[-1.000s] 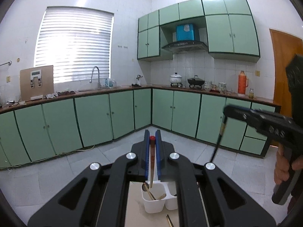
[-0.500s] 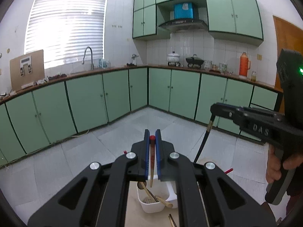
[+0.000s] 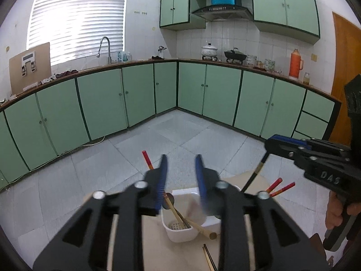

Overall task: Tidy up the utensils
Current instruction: 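Carry both chopsticks over the white holder and open both tools to drop them, then withdraw both open tools toward the last wooden and black chopsticks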

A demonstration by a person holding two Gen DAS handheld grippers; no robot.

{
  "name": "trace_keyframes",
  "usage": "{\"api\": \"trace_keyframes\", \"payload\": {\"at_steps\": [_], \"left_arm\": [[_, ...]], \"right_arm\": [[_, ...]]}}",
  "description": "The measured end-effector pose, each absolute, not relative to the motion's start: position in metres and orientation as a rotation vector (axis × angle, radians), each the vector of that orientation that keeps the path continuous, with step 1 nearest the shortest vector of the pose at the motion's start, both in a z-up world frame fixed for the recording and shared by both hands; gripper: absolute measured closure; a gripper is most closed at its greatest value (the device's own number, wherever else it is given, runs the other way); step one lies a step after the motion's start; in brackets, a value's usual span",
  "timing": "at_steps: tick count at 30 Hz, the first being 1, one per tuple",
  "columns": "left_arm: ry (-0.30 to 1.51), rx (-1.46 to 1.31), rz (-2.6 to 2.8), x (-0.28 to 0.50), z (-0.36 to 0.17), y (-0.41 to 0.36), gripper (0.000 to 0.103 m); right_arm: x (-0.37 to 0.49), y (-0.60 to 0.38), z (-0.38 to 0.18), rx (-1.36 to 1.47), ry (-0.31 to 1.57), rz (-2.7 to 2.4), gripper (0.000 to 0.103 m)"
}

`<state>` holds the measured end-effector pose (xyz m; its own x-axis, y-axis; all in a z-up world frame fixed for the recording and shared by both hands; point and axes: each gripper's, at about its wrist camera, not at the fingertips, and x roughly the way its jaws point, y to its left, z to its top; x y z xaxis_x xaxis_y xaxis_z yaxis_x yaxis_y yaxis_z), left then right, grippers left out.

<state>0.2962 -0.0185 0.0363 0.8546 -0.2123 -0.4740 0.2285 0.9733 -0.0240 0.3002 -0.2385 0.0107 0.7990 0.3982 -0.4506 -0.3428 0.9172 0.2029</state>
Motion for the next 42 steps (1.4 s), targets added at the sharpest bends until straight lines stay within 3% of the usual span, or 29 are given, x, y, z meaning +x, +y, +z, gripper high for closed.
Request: {"api": "trace_keyframes", "payload": {"at_steps": [2, 4, 9, 11, 17, 28, 42], "left_arm": [[0.474, 0.030, -0.232, 0.289, 0.042, -0.015, 0.073], [0.449, 0.026, -0.219, 0.279, 0.046, -0.012, 0.060], [0.366, -0.002, -0.191, 0.238, 0.053, 0.000, 0.043], [0.326, 0.002, -0.168, 0.215, 0.051, 0.004, 0.035], [0.311, -0.022, -0.143, 0.165, 0.027, 0.009, 0.017], [0.453, -0.011, -0.123, 0.124, -0.046, 0.005, 0.014], [0.540, 0.011, -0.112, 0.092, -0.096, 0.001, 0.014]], "right_arm": [[0.292, -0.246, 0.016, 0.124, 0.487, 0.388, 0.068], [0.283, -0.252, 0.022, 0.132, 0.465, 0.372, 0.061], [0.246, -0.265, 0.026, 0.132, 0.407, 0.325, 0.042], [0.228, -0.268, 0.020, 0.125, 0.392, 0.300, 0.029], [0.184, -0.266, -0.011, 0.118, 0.397, 0.255, 0.010], [0.140, -0.255, -0.077, 0.124, 0.496, 0.212, 0.006], [0.105, -0.241, -0.125, 0.115, 0.593, 0.228, 0.006]]}}
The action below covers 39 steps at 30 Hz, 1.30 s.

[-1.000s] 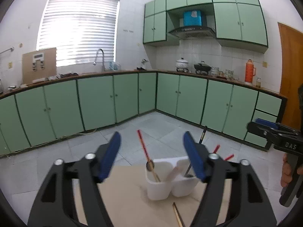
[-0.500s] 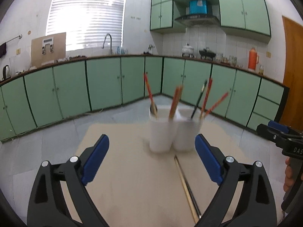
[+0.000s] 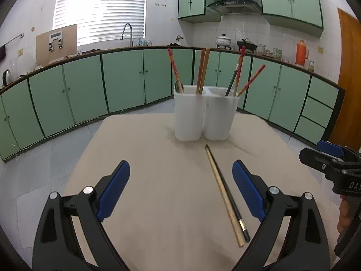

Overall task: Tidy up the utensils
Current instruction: 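Withdraw both open tools toward the last wooden and black chopsticks, then grasp the black chopstick with the right tool while the left grasps the wooden one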

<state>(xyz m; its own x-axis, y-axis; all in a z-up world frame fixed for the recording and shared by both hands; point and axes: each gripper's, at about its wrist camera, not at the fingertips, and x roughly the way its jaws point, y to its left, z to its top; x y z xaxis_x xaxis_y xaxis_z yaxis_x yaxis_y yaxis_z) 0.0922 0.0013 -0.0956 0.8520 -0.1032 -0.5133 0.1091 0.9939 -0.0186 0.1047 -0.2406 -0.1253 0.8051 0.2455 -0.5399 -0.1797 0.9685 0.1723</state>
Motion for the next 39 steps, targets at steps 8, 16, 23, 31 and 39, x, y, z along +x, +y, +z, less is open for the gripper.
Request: {"api": "trace_keyframes", "payload": {"at_steps": [8, 16, 23, 31, 39], "left_arm": [[0.595, 0.037, -0.087, 0.081, -0.117, 0.008, 0.014], [0.662, 0.060, -0.064, 0.073, -0.136, 0.013, 0.014], [0.702, 0.072, -0.040, 0.070, -0.144, 0.018, 0.014], [0.696, 0.046, -0.031, 0.069, -0.142, 0.027, 0.014], [0.694, 0.043, -0.036, 0.067, -0.142, 0.028, 0.014]], "right_arm": [[0.087, -0.225, -0.152, 0.089, 0.657, 0.225, 0.014], [0.071, -0.196, -0.182, 0.057, 0.771, 0.291, 0.050], [0.061, -0.170, -0.190, 0.018, 0.806, 0.366, 0.069], [0.062, -0.156, -0.201, -0.021, 0.826, 0.364, 0.077], [0.059, -0.144, -0.203, -0.064, 0.813, 0.348, 0.085]]}}
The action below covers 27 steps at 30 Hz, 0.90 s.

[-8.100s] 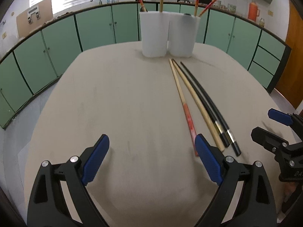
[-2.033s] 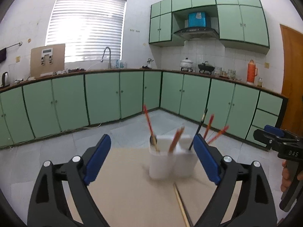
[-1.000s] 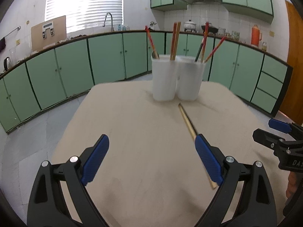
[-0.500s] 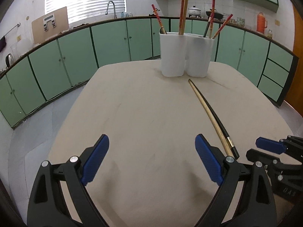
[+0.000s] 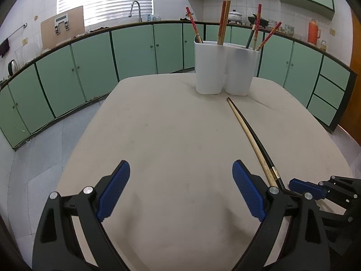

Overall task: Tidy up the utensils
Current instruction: 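Grasp the black chopstick with the right tool while the left grasps the wooden one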

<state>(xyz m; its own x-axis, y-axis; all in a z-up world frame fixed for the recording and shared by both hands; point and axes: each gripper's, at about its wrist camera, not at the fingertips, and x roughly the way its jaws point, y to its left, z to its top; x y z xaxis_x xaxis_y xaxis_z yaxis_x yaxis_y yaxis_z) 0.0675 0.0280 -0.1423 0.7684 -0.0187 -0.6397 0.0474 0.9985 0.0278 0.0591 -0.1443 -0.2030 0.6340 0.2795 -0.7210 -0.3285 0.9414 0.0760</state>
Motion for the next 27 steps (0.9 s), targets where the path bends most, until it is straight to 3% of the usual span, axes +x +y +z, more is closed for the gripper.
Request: {"api": "trace_keyframes", "payload": {"at_steps": [3, 5, 23, 27], "left_arm": [[0.694, 0.042, -0.035, 0.067, -0.143, 0.029, 0.014], [0.696, 0.041, -0.035, 0.068, -0.143, 0.029, 0.014], [0.728, 0.068, -0.144, 0.069, -0.149, -0.012, 0.014], [0.768, 0.045, -0.185, 0.070, -0.157, -0.030, 0.024]], "right_arm": [[0.059, -0.143, -0.204, -0.067, 0.808, 0.340, 0.087], [0.058, -0.142, -0.205, -0.075, 0.803, 0.333, 0.096], [0.064, -0.215, -0.203, 0.067, 0.815, 0.171, 0.097], [0.064, -0.225, -0.201, 0.079, 0.807, 0.159, 0.097]]}}
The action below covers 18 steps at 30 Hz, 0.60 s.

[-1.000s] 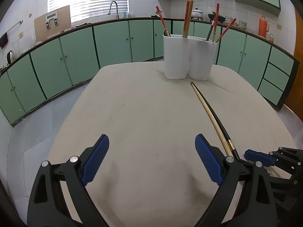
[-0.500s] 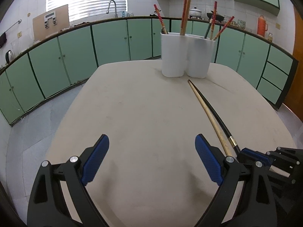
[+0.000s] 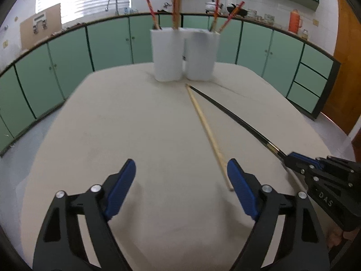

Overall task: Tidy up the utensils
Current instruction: 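Grasp the black chopstick with the right tool while the left grasps the wooden one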

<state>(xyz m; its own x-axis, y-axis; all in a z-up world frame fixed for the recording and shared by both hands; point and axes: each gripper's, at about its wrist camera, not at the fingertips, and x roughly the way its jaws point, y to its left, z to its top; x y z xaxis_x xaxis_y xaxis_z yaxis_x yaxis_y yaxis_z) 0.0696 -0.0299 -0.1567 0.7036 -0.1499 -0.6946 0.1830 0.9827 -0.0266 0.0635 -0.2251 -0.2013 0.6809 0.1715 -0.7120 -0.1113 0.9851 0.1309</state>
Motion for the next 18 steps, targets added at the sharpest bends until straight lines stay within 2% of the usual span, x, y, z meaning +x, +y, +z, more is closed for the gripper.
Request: {"api": "trace_keyframes", "payload": {"at_steps": [11, 13, 15, 18], "left_arm": [[0.841, 0.082, -0.228, 0.070, -0.170, -0.056, 0.046], [0.851, 0.089, -0.227, 0.070, -0.173, -0.058, 0.055], [0.852, 0.092, -0.225, 0.071, -0.173, -0.059, 0.060], [0.849, 0.084, -0.226, 0.072, -0.174, -0.058, 0.077]], "right_arm": [[0.063, -0.229, -0.203, 0.106, 0.800, 0.180, 0.097], [0.063, -0.230, -0.202, 0.110, 0.797, 0.183, 0.097], [0.062, -0.230, -0.202, 0.114, 0.796, 0.186, 0.097], [0.062, -0.229, -0.203, 0.114, 0.796, 0.192, 0.097]]}}
